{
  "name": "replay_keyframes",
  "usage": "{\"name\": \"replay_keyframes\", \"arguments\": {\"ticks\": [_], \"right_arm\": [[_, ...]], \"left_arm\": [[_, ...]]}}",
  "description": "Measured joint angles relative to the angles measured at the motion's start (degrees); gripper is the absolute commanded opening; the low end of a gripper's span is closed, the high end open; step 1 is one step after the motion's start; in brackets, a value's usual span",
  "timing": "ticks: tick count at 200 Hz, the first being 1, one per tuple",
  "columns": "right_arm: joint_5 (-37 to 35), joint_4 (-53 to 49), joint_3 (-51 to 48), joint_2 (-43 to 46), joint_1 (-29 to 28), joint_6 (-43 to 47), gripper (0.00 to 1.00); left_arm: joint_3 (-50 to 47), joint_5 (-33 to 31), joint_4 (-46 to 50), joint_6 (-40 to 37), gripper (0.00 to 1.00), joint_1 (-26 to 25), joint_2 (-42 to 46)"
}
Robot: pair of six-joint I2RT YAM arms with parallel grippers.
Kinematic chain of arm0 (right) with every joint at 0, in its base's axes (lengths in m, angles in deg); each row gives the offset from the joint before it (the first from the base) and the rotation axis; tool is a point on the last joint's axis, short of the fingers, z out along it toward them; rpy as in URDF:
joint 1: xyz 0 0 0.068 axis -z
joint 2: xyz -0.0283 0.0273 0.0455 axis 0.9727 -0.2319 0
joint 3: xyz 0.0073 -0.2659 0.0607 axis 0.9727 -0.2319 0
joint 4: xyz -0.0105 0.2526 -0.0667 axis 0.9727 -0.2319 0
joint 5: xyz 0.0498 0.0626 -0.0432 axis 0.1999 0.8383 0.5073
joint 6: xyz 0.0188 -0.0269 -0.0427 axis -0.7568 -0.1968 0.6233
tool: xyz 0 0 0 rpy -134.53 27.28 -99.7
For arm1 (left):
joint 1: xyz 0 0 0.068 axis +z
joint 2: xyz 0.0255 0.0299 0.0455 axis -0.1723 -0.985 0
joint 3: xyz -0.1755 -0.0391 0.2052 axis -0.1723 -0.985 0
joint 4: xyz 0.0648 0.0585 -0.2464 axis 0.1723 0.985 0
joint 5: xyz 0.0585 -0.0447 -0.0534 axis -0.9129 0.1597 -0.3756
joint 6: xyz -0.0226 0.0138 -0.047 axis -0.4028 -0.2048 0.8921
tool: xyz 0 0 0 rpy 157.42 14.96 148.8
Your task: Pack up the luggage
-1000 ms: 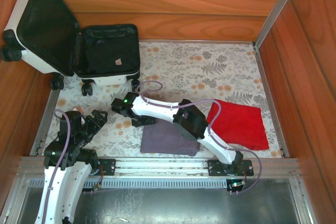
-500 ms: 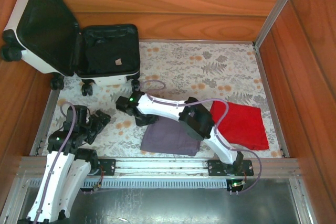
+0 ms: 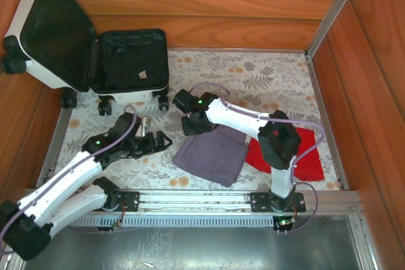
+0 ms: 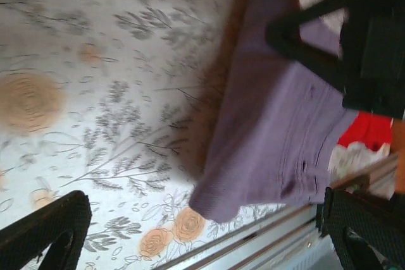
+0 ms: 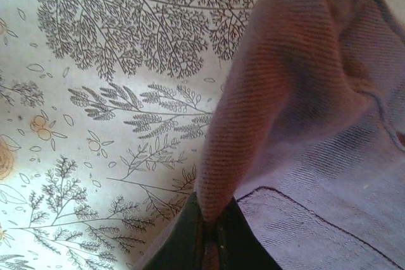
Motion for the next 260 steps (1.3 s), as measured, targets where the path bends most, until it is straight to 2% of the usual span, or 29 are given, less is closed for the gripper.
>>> {"name": "replay_keyframes", "arguments": {"ticks": [21, 70, 107, 154, 219, 260], "right_arm": [[2.1, 1.09, 0.0, 0.31, 0.37, 1.77, 0.0], [7.13, 3.06, -0.94, 1.62, 0.85, 4.17, 0.0], [11.34, 5.16, -3.37, 3.76, 2.69, 4.5, 0.0], [16.26, 6.47, -4.48, 4.66, 4.98, 4.66, 0.0], [20.9, 6.95, -4.72, 4.66, 6.1, 4.59, 0.0], [23.39, 8.09, -5.29, 4.68, 6.91, 3.8, 0.0]], "left_arm": [[3.21, 0.17, -2.01, -3.89, 1.0, -2.14, -5.33], [6.21, 1.42, -4.87, -12.26, 1.0, -2.27, -13.38], [5.25, 3.87, -8.33, -16.7, 1.0, -2.58, -15.74], [0.44, 6.93, -16.15, -18.64, 0.95, -2.69, -16.13], [-0.11, 7.1, -22.45, -19.82, 0.87, -5.6, -23.21], [-1.66, 5.62, -26.51, -19.21, 0.82, -6.62, -23.61]]}}
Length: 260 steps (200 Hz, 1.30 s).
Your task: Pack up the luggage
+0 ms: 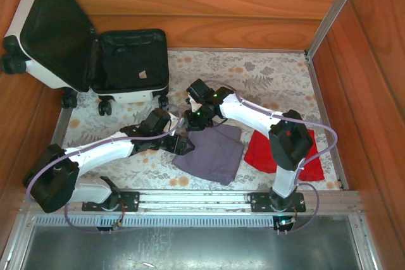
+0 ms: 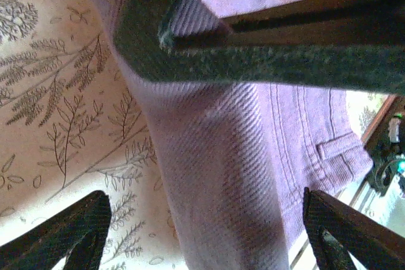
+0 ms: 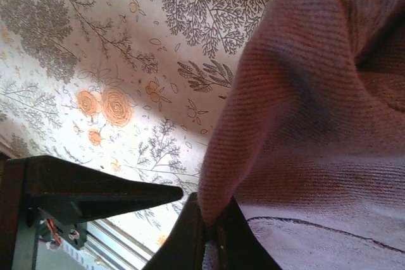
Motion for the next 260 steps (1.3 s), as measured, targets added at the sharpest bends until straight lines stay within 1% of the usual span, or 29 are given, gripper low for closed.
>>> {"name": "replay_keyframes", "arguments": {"ticks": [47, 102, 117, 129, 142, 167, 185, 201, 225, 230, 234, 240, 244, 252, 255, 260], "right_arm": [[3.91, 4.04, -3.08, 0.0, 1.36, -2.25, 0.0], [6.75, 7.06, -4.02, 0.0, 1.81, -4.44, 0.0], [7.39, 7.76, -4.39, 0.0, 2.12, -5.09, 0.0], [8.02, 8.46, -4.85, 0.09, 2.16, -5.49, 0.0], [8.66, 9.18, -5.35, 0.15, 2.47, -5.99, 0.0], [9.88, 10.67, -6.4, 0.46, 2.86, -6.99, 0.0], [10.38, 11.34, -6.99, 1.03, 3.1, -7.52, 0.0], [10.6, 11.69, -7.15, 1.49, 3.21, -7.89, 0.0], [10.75, 12.26, -7.82, 2.19, 3.34, -8.07, 0.0], [10.78, 12.31, -7.87, 2.25, 3.5, -8.07, 0.0], [10.78, 12.31, -7.89, 2.32, 3.54, -8.09, 0.02], [10.75, 12.31, -7.89, 2.36, 3.56, -8.07, 0.1], [10.75, 12.28, -7.89, 2.38, 3.56, -8.07, 0.2], [10.51, 12.13, -7.89, 2.49, 3.56, -8.07, 0.47], [10.38, 12.0, -7.87, 2.6, 3.56, -8.17, 0.53], [10.05, 11.8, -7.82, 2.8, 3.56, -7.82, 0.58]], "left_arm": [[-2.01, -0.96, -2.95, 1.42, 0.76, -0.13, -0.2], [-1.99, -1.38, -6.4, 2.4, 0.76, -1.29, -4.81], [-1.99, -1.51, -6.75, 2.69, 0.73, -1.68, -5.42], [-1.99, -1.75, -7.32, 3.19, 0.66, -1.81, -5.62], [-1.99, -1.97, -8.0, 3.69, 0.55, -1.84, -5.68], [-2.03, -2.84, -9.62, 4.81, 0.39, -2.01, -5.68], [-2.1, -3.37, -10.27, 5.03, 0.35, -2.05, -5.68], [-2.14, -3.65, -10.86, 5.81, 0.28, -2.03, -5.68], [-2.19, -4.31, -11.43, 6.16, 0.11, -2.05, -5.73], [-2.19, -4.35, -11.52, 6.38, 0.05, -2.05, -5.79], [-2.19, -4.33, -11.63, 6.47, 0.0, -2.05, -5.88], [-2.19, -4.39, -11.8, 6.64, 0.0, -2.1, -5.99], [-2.19, -4.48, -11.93, 6.69, 0.0, -2.1, -6.05], [-2.19, -4.52, -12.17, 7.08, 0.0, -2.16, -6.21], [-2.19, -4.55, -12.22, 7.15, 0.0, -2.16, -6.27], [-2.19, -4.66, -12.22, 7.37, 0.0, -2.16, -6.38]]}}
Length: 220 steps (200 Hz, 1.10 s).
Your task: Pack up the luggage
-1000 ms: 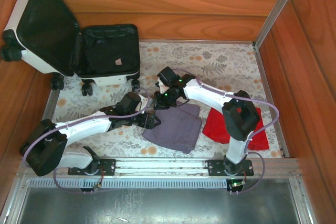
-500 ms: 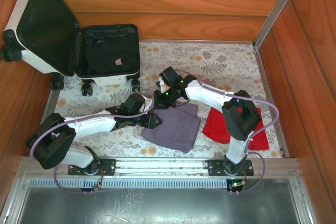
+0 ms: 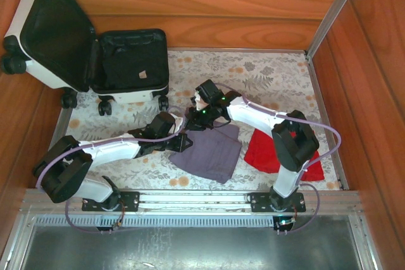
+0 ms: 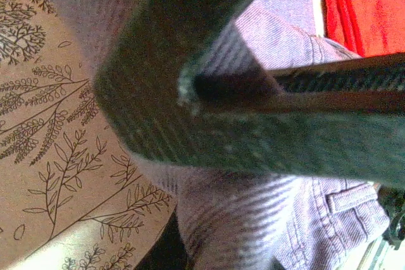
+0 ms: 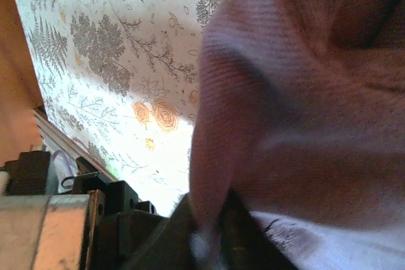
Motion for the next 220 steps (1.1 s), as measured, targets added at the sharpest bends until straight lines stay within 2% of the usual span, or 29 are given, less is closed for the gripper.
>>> {"name": "replay_keyframes", "arguments": {"ticks": [15, 51, 88, 117, 154, 220], "right_arm": [[-4.02, -2.97, 0.66, 0.83, 0.37, 0.61, 0.66], [-17.57, -12.7, 3.32, 6.16, 0.39, 2.43, 0.69], [-31.19, -17.53, 0.52, 20.59, 2.86, 2.75, 0.76], [-39.65, -18.27, -4.9, 32.13, 6.16, 3.19, 0.78], [-44.37, -18.32, -11.08, 40.7, 8.74, 3.96, 0.77], [-45.24, -16.28, -18.71, 45.7, 9.11, 4.76, 0.75]], "left_arm": [[-0.04, -0.46, -0.26, 0.33, 0.0, 0.0, -0.15], [-0.13, -2.8, 0.0, 2.71, 0.0, -0.2, 0.37], [1.07, -5.51, 2.8, 5.25, 0.0, -0.2, 4.46], [11.17, -7.93, 13.6, 4.33, 0.0, -0.15, 4.66], [28.83, -8.02, 23.58, -1.86, 0.0, 1.99, -0.68], [51.89, -1.92, 37.68, -16.2, 0.0, 15.69, -19.37]]}}
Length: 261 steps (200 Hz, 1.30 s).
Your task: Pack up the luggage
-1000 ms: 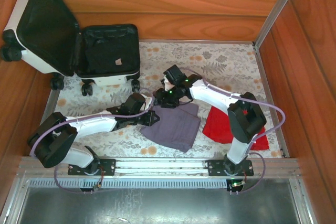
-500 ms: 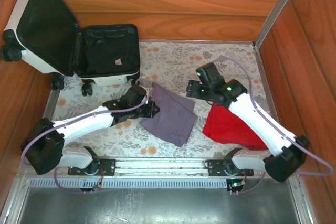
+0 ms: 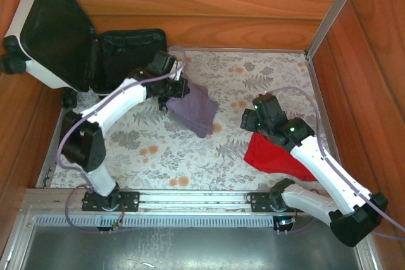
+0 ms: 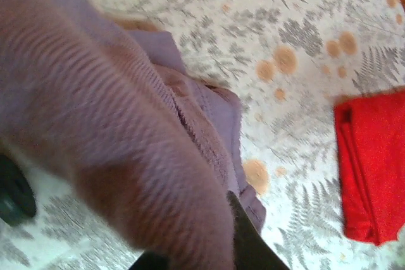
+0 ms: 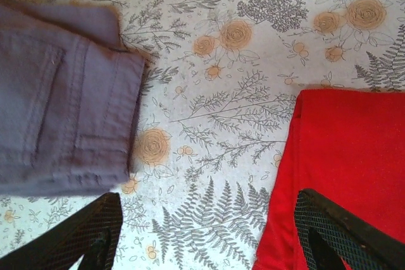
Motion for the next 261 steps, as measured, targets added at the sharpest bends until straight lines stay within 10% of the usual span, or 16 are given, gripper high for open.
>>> {"name": "replay_keyframes", "arguments": {"ticks": [127, 261], "right_arm": [[0.22, 0.63, -2.93, 0.92, 0.26, 0.11, 0.75], [1.31, -0.35, -3.78, -0.13, 0.26, -0.72, 0.73]], "left_arm": [[47.58, 8.15, 15.23, -11.52, 0.0, 17.7, -29.16], [49.24, 12.83, 19.37, -11.96, 0.0, 34.29, -30.58]]}}
